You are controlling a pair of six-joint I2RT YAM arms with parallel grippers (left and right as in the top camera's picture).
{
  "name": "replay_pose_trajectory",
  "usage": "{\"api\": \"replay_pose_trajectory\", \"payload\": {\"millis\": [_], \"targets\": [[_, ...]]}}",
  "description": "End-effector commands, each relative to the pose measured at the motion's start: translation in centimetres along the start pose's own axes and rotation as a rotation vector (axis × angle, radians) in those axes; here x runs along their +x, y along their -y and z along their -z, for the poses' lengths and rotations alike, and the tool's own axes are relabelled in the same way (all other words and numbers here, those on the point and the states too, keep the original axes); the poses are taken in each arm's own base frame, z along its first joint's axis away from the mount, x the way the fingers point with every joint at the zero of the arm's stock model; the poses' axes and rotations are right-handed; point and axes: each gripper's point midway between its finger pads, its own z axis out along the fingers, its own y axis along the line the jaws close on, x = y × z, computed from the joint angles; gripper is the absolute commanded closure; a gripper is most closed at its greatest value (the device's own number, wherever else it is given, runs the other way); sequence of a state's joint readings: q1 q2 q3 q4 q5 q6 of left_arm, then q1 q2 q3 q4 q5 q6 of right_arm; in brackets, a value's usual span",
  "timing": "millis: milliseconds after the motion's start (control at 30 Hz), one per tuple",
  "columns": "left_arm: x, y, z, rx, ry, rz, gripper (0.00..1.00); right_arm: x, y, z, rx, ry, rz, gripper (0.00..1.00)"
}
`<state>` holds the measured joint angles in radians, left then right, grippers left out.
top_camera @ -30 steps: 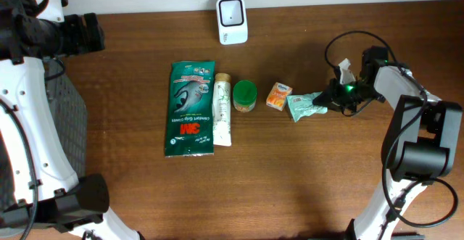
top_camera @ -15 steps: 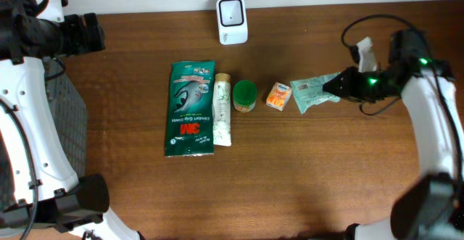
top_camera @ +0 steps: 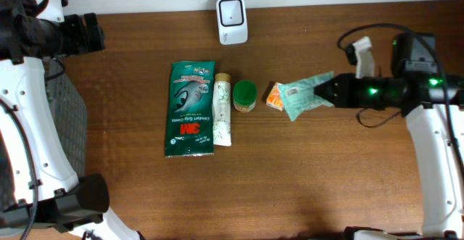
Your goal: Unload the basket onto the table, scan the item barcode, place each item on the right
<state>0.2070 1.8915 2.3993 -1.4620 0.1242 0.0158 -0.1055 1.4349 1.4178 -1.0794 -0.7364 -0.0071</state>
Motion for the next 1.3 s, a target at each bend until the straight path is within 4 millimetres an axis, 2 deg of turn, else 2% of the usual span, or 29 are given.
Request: {"api": "replay_pose_trajectory", "payload": {"millis": [0, 133, 233, 267, 333, 433, 500, 667, 867, 1033, 1100, 1267], "targets": [[-0.1, 0.2, 0.1, 0.011, 0.007, -0.010, 0.01, -1.6, -2.0, -0.2, 0.039, 0.052, 0.010, 0.96], [-0.1, 0.2, 0.1, 0.011, 0.007, -0.010, 0.01, -5.2, -3.9, -1.2, 0.133, 0.111, 0.092, 0.96], [-0.1, 0.2, 0.1, 0.011, 0.007, -0.010, 0.01, -9.2, -4.7, -2.8, 0.285, 0.170, 0.185, 0.96], [-0.1, 0.2, 0.1, 0.011, 0.007, -0.010, 0.01, -11.5, -4.6, -3.7, 0.380, 0.223, 0.229, 0.96], [-0.1, 0.2, 0.1, 0.011, 0.007, -0.010, 0.01, -13.9, -4.7, -5.1, 0.465, 0.287, 0.301, 0.96], [-0.1, 0.2, 0.1, 0.011, 0.007, -0.010, 0.01, -18.2, -5.4, -9.0, 0.590, 0.421, 0.488, 0.96], [-0.1, 0.2, 0.1, 0.011, 0.007, -0.010, 0.01, -20.4, -5.1, -10.9, 0.678, 0.509, 0.544, 0.96], [-0.1, 0.2, 0.1, 0.011, 0.007, -0.010, 0.01, -24.8, -4.7, -17.0, 0.786, 0.664, 0.822, 0.96], [-0.1, 0.2, 0.1, 0.011, 0.007, -0.010, 0.01, -26.2, -3.9, -20.9, 0.831, 0.754, 1.000, 0.96], [-0.1, 0.2, 0.1, 0.011, 0.007, -0.010, 0.01, -25.3, -2.3, -25.1, 0.894, 0.689, 1.243, 0.96], [-0.1, 0.2, 0.1, 0.011, 0.007, -0.010, 0.01, -25.1, -1.7, -25.8, 0.905, 0.692, 1.258, 0.96], [-0.1, 0.2, 0.1, 0.011, 0.007, -0.010, 0.01, -25.2, -1.5, -26.3, 0.907, 0.713, 1.264, 0.96]]}}
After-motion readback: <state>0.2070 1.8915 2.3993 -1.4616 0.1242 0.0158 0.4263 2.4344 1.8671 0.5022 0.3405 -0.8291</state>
